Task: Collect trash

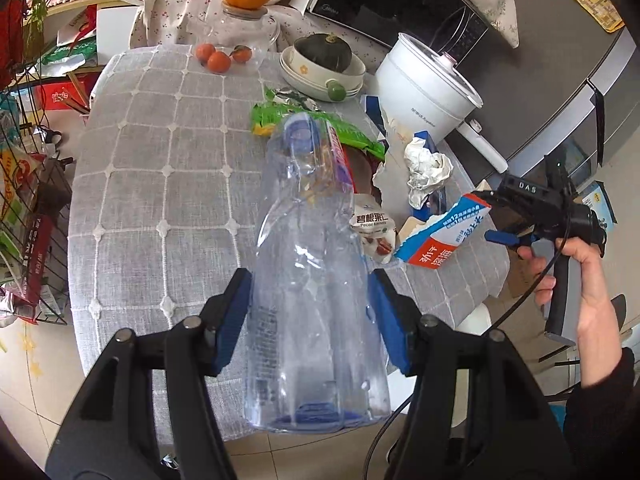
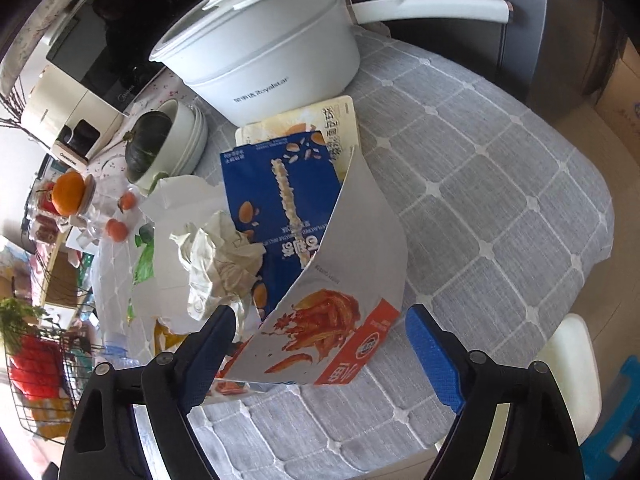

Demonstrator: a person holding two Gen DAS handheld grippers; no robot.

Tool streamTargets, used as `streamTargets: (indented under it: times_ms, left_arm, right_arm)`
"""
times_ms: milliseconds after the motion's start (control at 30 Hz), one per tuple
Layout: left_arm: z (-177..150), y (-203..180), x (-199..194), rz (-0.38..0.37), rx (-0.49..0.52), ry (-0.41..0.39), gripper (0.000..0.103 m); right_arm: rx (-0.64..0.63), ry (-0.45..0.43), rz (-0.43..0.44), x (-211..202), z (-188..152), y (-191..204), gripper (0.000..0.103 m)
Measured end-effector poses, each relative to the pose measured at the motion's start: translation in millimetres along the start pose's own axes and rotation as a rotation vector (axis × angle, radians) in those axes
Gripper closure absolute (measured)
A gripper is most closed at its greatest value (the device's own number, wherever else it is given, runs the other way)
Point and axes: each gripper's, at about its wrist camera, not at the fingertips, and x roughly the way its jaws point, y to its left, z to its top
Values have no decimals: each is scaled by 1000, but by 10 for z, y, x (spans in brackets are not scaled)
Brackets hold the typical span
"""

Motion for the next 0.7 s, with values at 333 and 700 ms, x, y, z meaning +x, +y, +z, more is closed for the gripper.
streamTargets:
  times_ms: [333, 700]
  left_arm:
    - [-53, -231, -10, -16, 41, -14, 41]
    - [-235, -796, -93, -86, 128, -48, 41]
  right_arm:
    - [84, 84, 164, -74, -498, -649, 95]
    - [-9, -121, 203, -994, -1023, -1306, 101]
